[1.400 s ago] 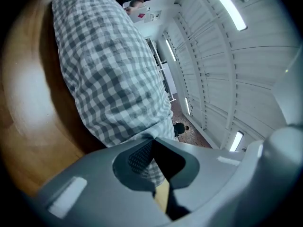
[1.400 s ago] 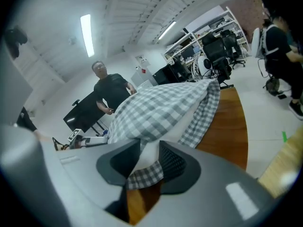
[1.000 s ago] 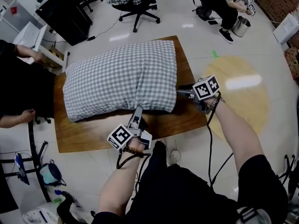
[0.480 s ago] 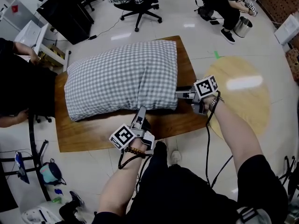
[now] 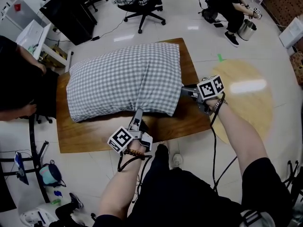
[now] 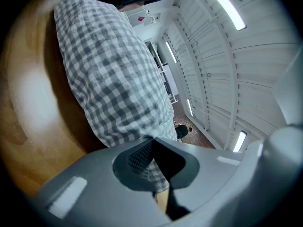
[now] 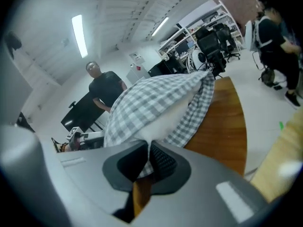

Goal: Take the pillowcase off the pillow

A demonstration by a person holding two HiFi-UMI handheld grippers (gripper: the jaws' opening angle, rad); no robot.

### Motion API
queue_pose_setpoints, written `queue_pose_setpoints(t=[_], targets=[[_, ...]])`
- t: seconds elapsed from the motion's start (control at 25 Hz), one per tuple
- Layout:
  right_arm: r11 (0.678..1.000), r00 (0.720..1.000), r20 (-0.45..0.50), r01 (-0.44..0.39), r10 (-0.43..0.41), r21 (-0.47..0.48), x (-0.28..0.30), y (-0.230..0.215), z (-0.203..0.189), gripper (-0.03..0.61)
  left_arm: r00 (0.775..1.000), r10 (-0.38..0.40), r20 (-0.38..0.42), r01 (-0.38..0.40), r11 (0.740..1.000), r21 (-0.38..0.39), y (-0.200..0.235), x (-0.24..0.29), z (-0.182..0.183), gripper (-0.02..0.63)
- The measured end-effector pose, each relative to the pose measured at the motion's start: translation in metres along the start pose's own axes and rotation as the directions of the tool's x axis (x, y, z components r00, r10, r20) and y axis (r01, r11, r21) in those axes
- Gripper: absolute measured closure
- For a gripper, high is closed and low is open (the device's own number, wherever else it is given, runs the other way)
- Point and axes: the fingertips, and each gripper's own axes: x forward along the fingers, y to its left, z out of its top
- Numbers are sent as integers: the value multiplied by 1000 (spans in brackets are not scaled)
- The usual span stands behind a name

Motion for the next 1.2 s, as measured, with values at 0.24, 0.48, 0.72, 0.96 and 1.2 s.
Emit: queue_pose_setpoints(t=[0.24,0.48,0.72,0.96,1.2], targets=[[991,994,-2,105,-105,-82,-25,-5,1,568,998,28,52,-29,999,16,2,-13,10,612],[981,986,4,165,-166,-100,-40,-4,-4,568,993,45,109,-47,999,11,13,-33,28,612],[963,970,14,243,-243,-115,-58,-14,-10,568,988,53,144,-57,998,24,16,-47,42,612],[960,966,-12,255,-258,-112,-62,-18,-22,568,987,73,146,-77,997,21,20,-48,40,612],[955,968,-40,236,-247,-180,-56,-2,-43,544,993,75,91,-76,997,7,18,-53,10,609]])
